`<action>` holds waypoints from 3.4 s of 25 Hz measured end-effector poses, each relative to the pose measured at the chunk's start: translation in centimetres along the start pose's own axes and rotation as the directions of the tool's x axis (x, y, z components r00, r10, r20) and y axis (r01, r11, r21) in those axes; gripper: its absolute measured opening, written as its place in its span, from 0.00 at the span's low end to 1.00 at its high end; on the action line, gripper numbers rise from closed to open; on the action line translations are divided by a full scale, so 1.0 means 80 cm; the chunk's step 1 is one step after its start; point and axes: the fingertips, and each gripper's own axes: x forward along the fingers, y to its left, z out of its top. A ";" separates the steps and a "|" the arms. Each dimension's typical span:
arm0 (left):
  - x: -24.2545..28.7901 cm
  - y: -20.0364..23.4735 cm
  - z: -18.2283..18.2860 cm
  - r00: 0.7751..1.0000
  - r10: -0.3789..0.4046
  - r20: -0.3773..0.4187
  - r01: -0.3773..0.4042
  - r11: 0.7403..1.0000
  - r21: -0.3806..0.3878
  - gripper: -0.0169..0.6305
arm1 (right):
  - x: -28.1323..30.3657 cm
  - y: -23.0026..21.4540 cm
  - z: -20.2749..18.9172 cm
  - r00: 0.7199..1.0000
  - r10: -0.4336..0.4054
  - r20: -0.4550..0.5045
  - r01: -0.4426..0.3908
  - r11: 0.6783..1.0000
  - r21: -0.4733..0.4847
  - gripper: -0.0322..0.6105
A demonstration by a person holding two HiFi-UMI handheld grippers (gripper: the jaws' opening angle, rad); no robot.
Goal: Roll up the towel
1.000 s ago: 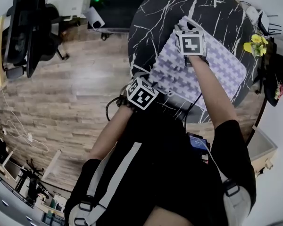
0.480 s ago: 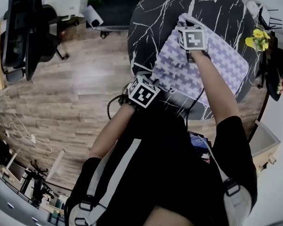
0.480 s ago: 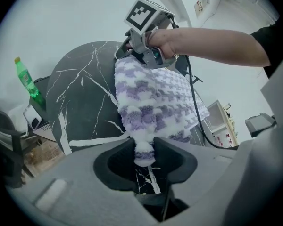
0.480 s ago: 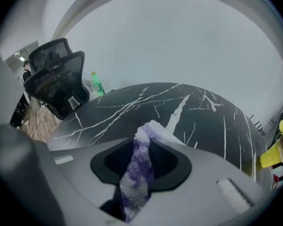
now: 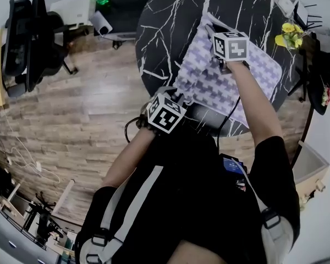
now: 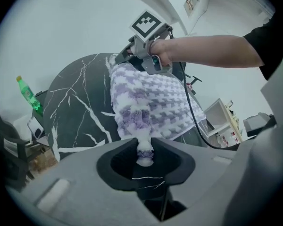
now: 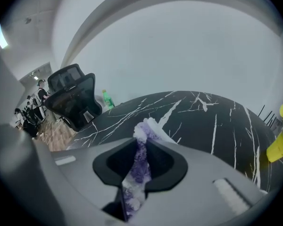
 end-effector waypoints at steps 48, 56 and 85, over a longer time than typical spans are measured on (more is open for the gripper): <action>0.040 -0.029 0.011 1.000 -0.016 0.012 0.016 0.999 -0.039 0.38 | -0.040 -0.039 -0.040 0.982 -0.184 -0.053 0.184 0.983 0.003 0.48; 0.057 -0.037 0.002 0.997 -0.068 -0.022 0.068 0.998 -0.004 0.30 | -0.037 -0.052 -0.057 0.978 -0.203 -0.048 0.204 0.979 0.016 0.33; 0.101 -0.213 0.038 1.000 0.012 0.026 -0.013 0.999 0.048 0.28 | -0.152 -0.175 -0.154 0.993 -0.116 -0.015 0.117 0.987 0.109 0.23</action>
